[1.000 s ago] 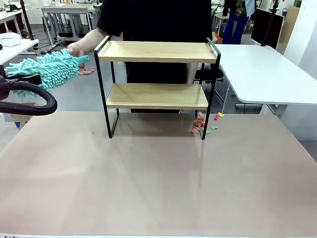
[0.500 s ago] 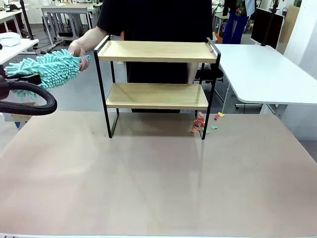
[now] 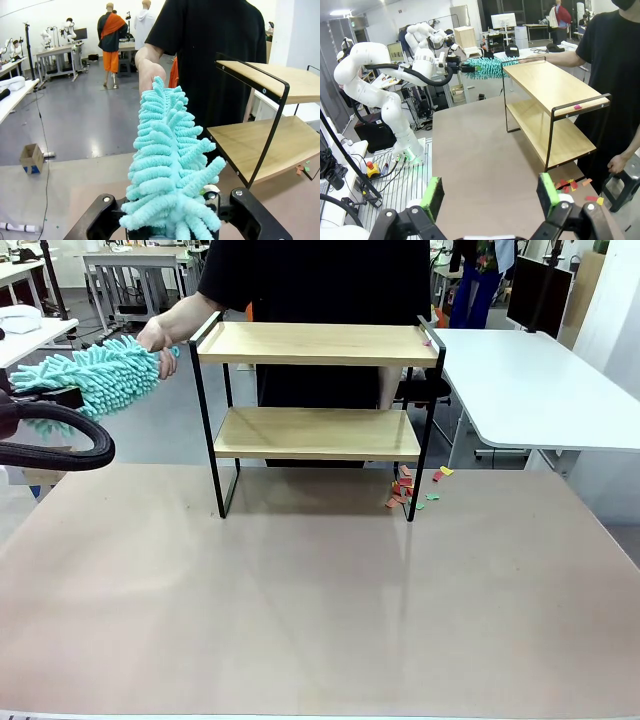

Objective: Clean the shelf.
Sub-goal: Hand the Duster back to the human.

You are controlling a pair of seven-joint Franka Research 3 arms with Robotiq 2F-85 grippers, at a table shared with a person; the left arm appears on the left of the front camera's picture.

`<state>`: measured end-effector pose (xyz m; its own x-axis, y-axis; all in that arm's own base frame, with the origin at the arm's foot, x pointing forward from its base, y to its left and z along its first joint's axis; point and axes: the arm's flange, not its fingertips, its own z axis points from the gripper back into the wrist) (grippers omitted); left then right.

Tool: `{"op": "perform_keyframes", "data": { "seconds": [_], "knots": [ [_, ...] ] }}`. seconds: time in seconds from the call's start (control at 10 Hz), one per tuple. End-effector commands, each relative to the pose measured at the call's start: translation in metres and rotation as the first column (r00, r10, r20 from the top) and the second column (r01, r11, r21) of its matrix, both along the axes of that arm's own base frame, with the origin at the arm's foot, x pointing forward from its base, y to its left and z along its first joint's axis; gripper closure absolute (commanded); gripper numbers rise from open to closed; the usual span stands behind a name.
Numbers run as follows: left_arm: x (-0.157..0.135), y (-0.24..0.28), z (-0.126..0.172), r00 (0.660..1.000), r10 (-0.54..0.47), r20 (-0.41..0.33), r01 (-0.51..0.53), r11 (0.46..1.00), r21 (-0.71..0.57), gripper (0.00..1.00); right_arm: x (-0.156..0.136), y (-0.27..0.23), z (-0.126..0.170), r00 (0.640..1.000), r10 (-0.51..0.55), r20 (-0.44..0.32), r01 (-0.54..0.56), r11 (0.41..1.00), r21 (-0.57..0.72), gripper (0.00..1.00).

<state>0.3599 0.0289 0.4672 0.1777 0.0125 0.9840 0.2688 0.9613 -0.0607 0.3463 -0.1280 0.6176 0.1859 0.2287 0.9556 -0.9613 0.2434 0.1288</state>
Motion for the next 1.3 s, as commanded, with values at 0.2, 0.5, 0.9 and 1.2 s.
{"op": "perform_keyframes", "data": {
  "seconds": [0.2,0.5,0.9,1.2],
  "knots": [
    [-0.003,0.0,0.004,1.0,0.004,0.0,-0.004,1.0,0.004,0.25,-0.001,-0.001,0.001,1.0,0.014,0.016,-0.014,1.0,-0.012,0.0],
    [-0.009,0.0,0.021,1.0,-0.002,0.002,0.002,1.0,-0.005,0.0,-0.001,-0.001,0.001,1.0,0.014,0.016,-0.014,1.0,-0.012,0.0],
    [-0.007,0.035,0.086,0.999,0.036,-0.027,-0.04,0.985,-0.169,0.0,-0.001,-0.001,0.001,1.0,0.014,0.016,-0.014,1.0,-0.012,0.0],
    [-0.003,0.107,0.125,0.989,0.129,-0.078,-0.147,0.934,-0.325,0.0,-0.001,-0.001,0.001,1.0,0.014,0.016,-0.014,1.0,-0.012,0.0]
  ]
}}
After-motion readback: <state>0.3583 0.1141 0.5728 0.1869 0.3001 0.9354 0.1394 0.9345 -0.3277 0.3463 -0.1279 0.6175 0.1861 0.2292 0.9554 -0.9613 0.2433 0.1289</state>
